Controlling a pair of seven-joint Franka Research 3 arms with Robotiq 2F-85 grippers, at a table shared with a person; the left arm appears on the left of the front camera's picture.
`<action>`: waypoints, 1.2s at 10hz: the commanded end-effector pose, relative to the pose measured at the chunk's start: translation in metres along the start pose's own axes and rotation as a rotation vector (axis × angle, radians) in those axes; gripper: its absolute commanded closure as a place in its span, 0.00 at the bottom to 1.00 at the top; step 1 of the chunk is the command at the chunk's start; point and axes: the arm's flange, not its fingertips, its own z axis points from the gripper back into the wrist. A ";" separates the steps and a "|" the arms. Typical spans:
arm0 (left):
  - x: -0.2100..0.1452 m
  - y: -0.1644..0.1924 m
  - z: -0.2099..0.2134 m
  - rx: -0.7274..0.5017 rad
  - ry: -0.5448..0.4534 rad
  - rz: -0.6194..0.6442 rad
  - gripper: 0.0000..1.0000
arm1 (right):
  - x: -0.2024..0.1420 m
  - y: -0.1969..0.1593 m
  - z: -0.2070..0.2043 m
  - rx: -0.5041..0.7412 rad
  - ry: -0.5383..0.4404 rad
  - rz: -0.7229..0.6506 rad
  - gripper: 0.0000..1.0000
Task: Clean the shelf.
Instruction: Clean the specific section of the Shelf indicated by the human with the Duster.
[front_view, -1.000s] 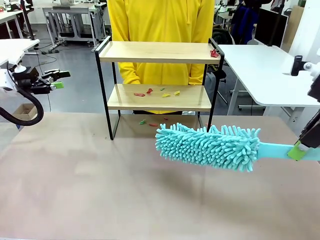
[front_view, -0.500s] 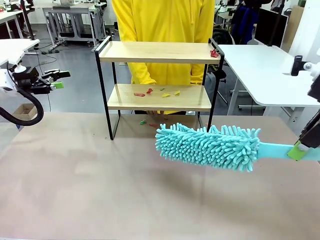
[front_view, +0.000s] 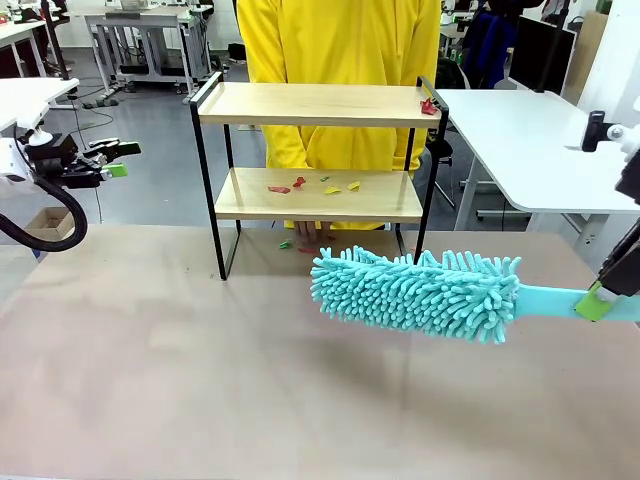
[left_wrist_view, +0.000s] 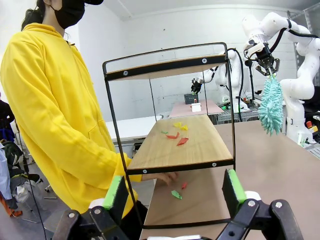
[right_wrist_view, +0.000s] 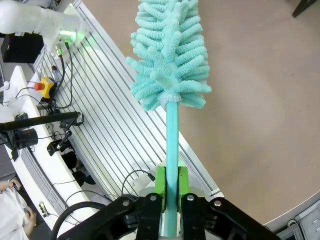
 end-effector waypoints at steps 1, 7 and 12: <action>0.002 -0.001 0.000 -0.008 -0.004 -0.003 0.00 | 0.001 0.002 0.007 0.008 0.001 0.002 0.87; 0.002 -0.001 0.000 -0.008 -0.004 -0.003 0.00 | 0.001 0.002 0.007 0.008 0.001 0.002 0.87; 0.002 -0.001 0.000 -0.008 -0.004 -0.003 0.00 | 0.001 0.002 0.007 0.008 0.001 0.002 0.87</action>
